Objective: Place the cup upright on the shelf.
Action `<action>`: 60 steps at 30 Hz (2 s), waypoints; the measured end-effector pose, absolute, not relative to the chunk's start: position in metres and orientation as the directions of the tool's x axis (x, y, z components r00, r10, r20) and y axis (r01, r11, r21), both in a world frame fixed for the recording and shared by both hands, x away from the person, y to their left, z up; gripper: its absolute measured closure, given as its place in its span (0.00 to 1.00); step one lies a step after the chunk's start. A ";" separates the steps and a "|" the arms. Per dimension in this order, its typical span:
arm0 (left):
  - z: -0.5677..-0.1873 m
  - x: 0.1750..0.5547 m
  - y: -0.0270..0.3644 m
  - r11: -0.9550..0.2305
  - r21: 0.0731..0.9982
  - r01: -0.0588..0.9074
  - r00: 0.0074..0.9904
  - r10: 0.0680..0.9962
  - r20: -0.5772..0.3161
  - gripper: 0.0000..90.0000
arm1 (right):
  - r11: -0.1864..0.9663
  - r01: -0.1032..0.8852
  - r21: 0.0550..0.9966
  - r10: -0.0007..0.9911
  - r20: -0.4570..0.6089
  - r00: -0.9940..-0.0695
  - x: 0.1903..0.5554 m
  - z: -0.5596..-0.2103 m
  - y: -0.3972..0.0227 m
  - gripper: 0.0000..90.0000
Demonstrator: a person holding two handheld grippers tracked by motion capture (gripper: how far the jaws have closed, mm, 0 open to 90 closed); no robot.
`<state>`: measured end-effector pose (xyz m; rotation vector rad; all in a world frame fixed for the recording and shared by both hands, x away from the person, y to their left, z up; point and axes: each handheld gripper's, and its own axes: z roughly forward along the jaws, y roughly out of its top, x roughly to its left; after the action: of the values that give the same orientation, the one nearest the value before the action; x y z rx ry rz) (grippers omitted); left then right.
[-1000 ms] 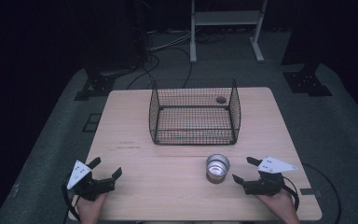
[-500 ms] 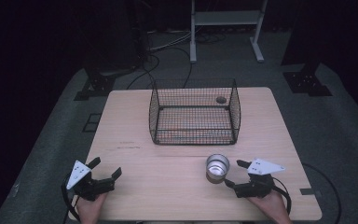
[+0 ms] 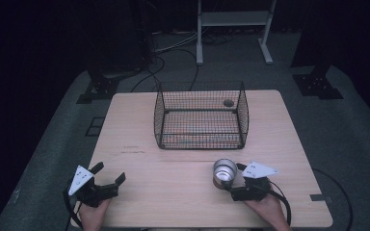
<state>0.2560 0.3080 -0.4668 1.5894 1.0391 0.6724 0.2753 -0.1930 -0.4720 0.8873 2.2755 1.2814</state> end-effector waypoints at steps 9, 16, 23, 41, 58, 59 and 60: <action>-0.466 0.256 0.308 -0.038 0.960 0.276 0.458 0.884 -0.096 0.00 | 0.382 0.346 0.857 0.680 -0.008 -0.733 0.283 -0.476 -0.180 0.15; -0.466 0.255 0.309 -0.039 0.960 0.277 0.456 0.885 -0.096 0.00 | 0.373 0.345 0.861 0.680 -0.001 -0.733 0.288 -0.473 -0.178 0.18; -0.466 0.255 0.309 -0.040 0.961 0.274 0.455 0.886 -0.093 0.00 | 0.375 0.348 0.859 0.667 0.011 -0.745 0.288 -0.471 -0.179 0.20; -0.466 0.255 0.309 -0.037 0.960 0.276 0.455 0.885 -0.096 0.00 | 0.328 0.361 0.873 0.657 0.064 -0.751 0.296 -0.446 -0.191 0.20; -0.466 0.255 0.310 -0.041 0.960 0.277 0.454 0.886 -0.094 0.00 | 0.317 0.350 0.881 0.612 0.093 -0.786 0.313 -0.407 -0.193 0.20; -0.466 0.255 0.310 -0.040 0.960 0.278 0.454 0.886 -0.094 0.00 | 0.317 0.346 0.883 0.609 0.090 -0.788 0.314 -0.405 -0.192 0.20; -0.466 0.255 0.310 -0.040 0.960 0.279 0.453 0.886 -0.095 0.00 | 0.317 0.345 0.883 0.607 0.090 -0.790 0.316 -0.402 -0.192 0.20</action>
<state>0.2553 0.3103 -0.4664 1.5788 1.0464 0.6754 0.3157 -0.1916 -0.4018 0.8625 2.3274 1.4621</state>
